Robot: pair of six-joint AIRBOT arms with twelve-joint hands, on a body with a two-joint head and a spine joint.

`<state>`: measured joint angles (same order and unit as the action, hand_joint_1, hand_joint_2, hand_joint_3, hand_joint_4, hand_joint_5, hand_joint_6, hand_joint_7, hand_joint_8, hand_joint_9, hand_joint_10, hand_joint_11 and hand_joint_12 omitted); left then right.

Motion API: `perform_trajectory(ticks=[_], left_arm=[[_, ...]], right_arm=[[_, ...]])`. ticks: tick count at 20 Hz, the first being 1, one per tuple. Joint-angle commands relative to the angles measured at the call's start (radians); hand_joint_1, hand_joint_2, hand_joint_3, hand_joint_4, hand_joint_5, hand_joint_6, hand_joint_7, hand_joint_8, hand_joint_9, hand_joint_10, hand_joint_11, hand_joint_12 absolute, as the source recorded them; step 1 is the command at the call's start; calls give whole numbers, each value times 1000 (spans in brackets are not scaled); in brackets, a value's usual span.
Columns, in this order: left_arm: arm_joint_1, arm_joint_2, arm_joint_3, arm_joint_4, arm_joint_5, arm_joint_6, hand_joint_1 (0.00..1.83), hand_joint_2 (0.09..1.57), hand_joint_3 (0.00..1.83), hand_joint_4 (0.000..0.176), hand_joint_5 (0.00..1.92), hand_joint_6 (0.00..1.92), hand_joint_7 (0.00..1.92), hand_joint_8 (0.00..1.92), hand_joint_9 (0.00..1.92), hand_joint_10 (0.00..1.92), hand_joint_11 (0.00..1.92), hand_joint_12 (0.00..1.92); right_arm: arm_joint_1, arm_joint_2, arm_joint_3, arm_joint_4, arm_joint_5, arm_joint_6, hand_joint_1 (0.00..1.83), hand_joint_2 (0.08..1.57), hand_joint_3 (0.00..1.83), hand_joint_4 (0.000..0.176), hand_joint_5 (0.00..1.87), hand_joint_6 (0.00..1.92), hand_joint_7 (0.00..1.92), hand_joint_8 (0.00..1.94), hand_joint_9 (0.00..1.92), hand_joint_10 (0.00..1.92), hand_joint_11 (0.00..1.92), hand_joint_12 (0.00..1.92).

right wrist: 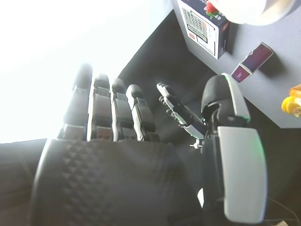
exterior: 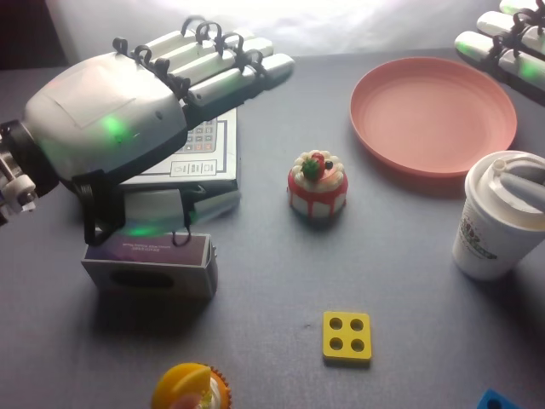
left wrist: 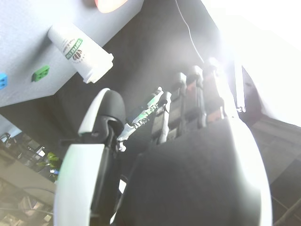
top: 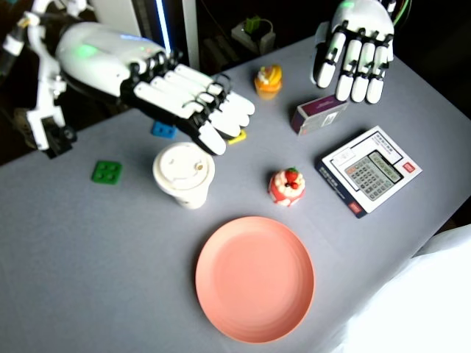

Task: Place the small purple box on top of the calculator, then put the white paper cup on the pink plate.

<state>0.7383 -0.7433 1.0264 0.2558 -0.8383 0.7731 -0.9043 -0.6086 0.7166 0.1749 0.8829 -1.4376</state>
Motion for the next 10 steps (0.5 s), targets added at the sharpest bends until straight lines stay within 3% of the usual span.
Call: perform_trajectory(ticks=[1, 3, 6, 8, 9, 10], left_arm=[[-17, -3, -2, -17, -125, 3, 493, 1224, 9, 0, 32, 2, 31, 6, 47, 17, 0, 951], [-13, -3, -3, -22, -133, 3, 454, 1235, 4, 0, 33, 1, 43, 3, 69, 22, 0, 1088], [4, -3, -3, -33, -121, 3, 422, 1239, 0, 0, 4, 0, 37, 2, 68, 18, 0, 1052], [33, 12, -11, -48, -111, 3, 506, 1165, 0, 0, 6, 2, 25, 4, 49, 9, 0, 1096], [58, 32, -21, -60, -106, 3, 550, 1101, 0, 0, 0, 0, 51, 6, 49, 7, 0, 977], [69, 38, -25, -66, -102, 3, 550, 1101, 0, 0, 0, 0, 51, 6, 49, 7, 0, 977]], right_arm=[[2, -1, -1, 1, 149, 2, 247, 1269, 66, 0, 0, 0, 0, 0, 0, 0, 0, 0], [-7, -1, -2, 5, 169, 9, 215, 1269, 55, 0, 0, 0, 0, 0, 0, 0, 0, 0], [-17, -1, -2, 14, 178, 9, 165, 1249, 37, 0, 0, 0, 0, 0, 0, 0, 0, 0], [-21, -1, -2, 23, 182, 9, 166, 1241, 29, 0, 0, 0, 0, 0, 0, 0, 0, 0], [-21, -1, -2, 25, 183, 9, 199, 1253, 29, 0, 0, 0, 0, 0, 0, 0, 0, 0], [-21, -1, -2, 26, 183, 9, 199, 1253, 29, 0, 0, 0, 0, 0, 0, 0, 0, 0]])
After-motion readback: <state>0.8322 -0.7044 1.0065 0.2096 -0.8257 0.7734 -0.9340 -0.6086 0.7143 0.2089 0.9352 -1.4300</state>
